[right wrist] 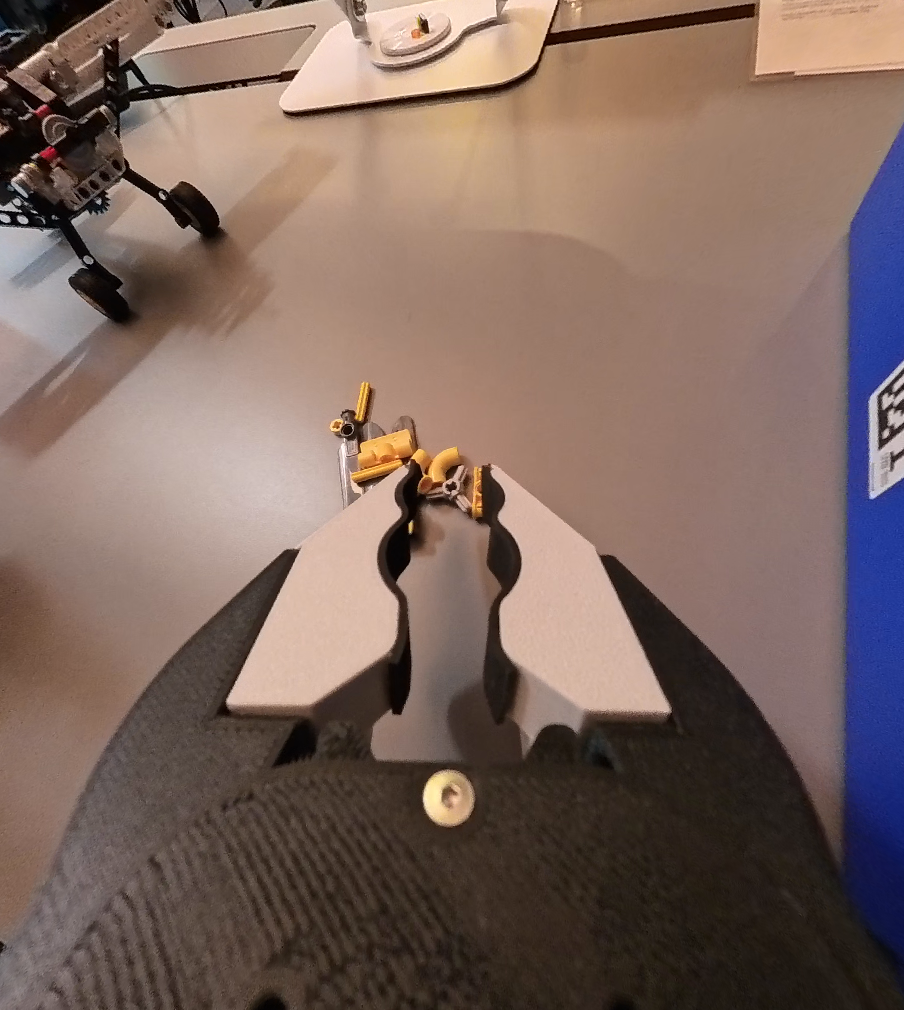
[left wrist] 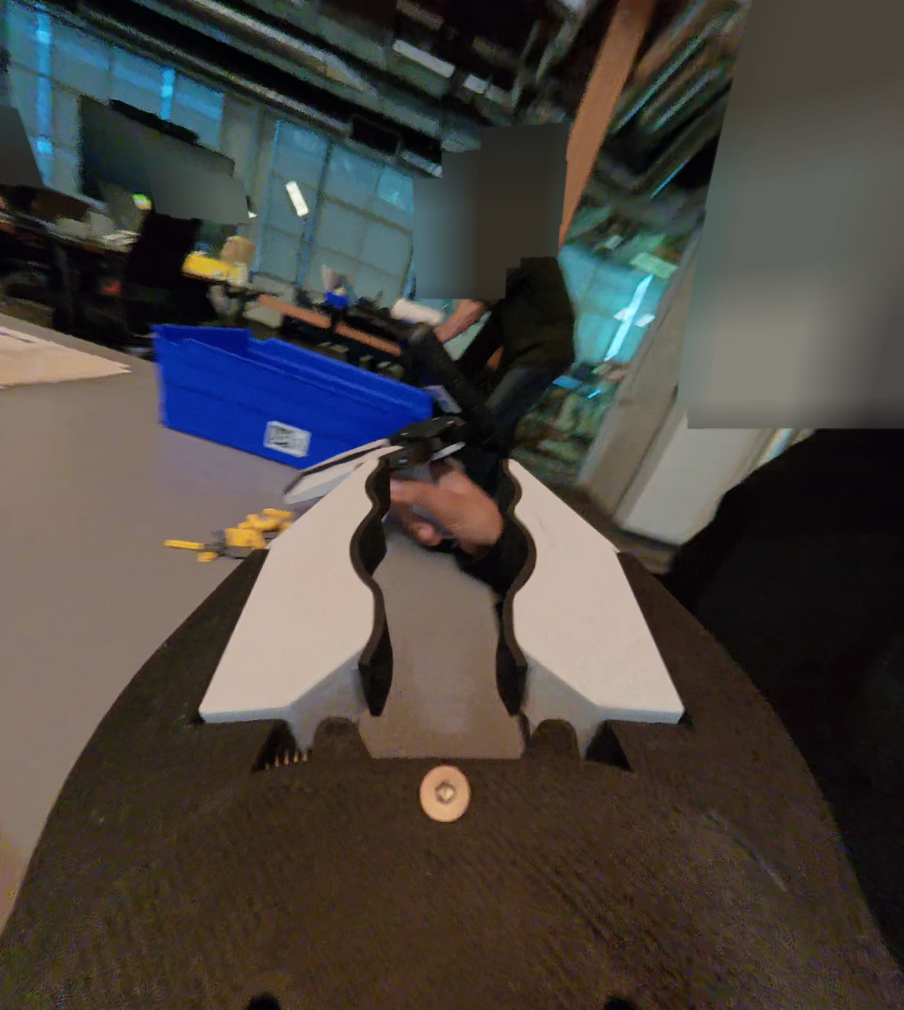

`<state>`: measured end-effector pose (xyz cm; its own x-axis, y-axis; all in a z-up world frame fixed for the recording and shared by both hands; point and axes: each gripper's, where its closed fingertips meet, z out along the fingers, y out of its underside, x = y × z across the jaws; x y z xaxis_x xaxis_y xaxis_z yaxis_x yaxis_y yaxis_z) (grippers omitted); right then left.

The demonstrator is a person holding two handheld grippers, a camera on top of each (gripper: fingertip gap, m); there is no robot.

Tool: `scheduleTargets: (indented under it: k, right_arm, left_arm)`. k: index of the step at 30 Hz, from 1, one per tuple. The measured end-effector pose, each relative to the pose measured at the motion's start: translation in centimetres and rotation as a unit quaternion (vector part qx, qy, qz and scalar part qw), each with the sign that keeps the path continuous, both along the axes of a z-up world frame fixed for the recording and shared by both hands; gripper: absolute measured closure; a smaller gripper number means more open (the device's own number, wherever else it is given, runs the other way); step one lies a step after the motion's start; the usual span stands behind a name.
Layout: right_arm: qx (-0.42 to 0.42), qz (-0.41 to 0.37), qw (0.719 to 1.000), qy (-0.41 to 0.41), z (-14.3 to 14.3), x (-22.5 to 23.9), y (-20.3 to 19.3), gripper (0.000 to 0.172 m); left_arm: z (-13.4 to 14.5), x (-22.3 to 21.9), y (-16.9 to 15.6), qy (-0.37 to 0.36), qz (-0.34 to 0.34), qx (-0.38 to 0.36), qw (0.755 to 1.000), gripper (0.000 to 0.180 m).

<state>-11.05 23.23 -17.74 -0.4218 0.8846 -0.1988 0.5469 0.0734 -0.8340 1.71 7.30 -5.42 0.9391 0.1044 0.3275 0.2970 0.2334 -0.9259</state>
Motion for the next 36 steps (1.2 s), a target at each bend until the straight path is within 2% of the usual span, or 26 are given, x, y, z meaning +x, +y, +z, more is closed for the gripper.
scheduleTargets:
  k: [2,3,6,8,10,12,13,16,18,20,23,31,36]
  right_arm:
    - [0.002,0.002,1.000,-0.001,-0.1,0.0,-0.1,0.151]
    - [0.003,0.002,1.000,-0.002,-0.1,0.0,-0.1,0.151]
    - [0.009,0.004,1.000,-0.001,-0.2,0.0,-0.2,0.151]
    - [0.013,0.005,1.000,-0.001,-0.2,0.1,-0.2,0.151]
    - [0.016,0.005,1.000,-0.001,-0.2,0.1,-0.2,0.151]
    - [0.018,0.006,1.000,0.000,-0.2,0.1,-0.3,0.151]
    - [0.019,0.006,1.000,0.000,-0.2,0.1,-0.3,0.151]
    - [0.021,0.007,1.000,-0.001,-0.3,0.1,-0.3,0.151]
    - [0.022,0.008,1.000,-0.002,-0.3,0.1,-0.3,0.151]
    - [0.023,0.009,1.000,-0.001,-0.3,0.1,-0.4,0.151]
    - [0.023,0.010,1.000,-0.001,-0.3,0.2,-0.4,0.151]
    - [0.023,0.012,1.000,0.000,-0.3,0.2,-0.4,0.152]
    - [0.033,0.013,0.999,0.000,-0.4,0.2,-0.5,0.152]
  left_arm:
    - [0.6,-1.6,-1.4,0.054,0.087,-0.073,0.992,0.138]
    - [1.0,-3.0,-2.7,0.079,0.152,-0.108,0.979,0.135]
    - [2.2,-7.1,-8.7,0.124,0.342,-0.175,0.915,0.115]
    - [1.9,-8.7,-11.8,0.126,0.398,-0.205,0.885,0.106]
    - [0.1,-10.5,-14.5,0.095,0.436,-0.250,0.859,0.093]
    - [-2.6,-11.9,-16.1,0.038,0.445,-0.287,0.847,0.080]
    - [-3.8,-12.3,-16.5,0.006,0.442,-0.289,0.849,0.078]
    - [-5.4,-12.6,-16.0,-0.068,0.407,-0.244,0.877,0.086]
    - [-6.3,-12.8,-16.1,-0.091,0.400,-0.242,0.879,0.092]
    - [-6.9,-13.0,-16.5,-0.101,0.403,-0.246,0.876,0.100]
    - [-7.1,-12.7,-16.0,-0.111,0.377,-0.238,0.888,0.120]
    - [-7.6,-11.2,-16.0,-0.115,0.351,-0.275,0.888,0.120]
    - [-6.4,-5.9,-15.2,-0.120,0.286,-0.241,0.920,0.123]
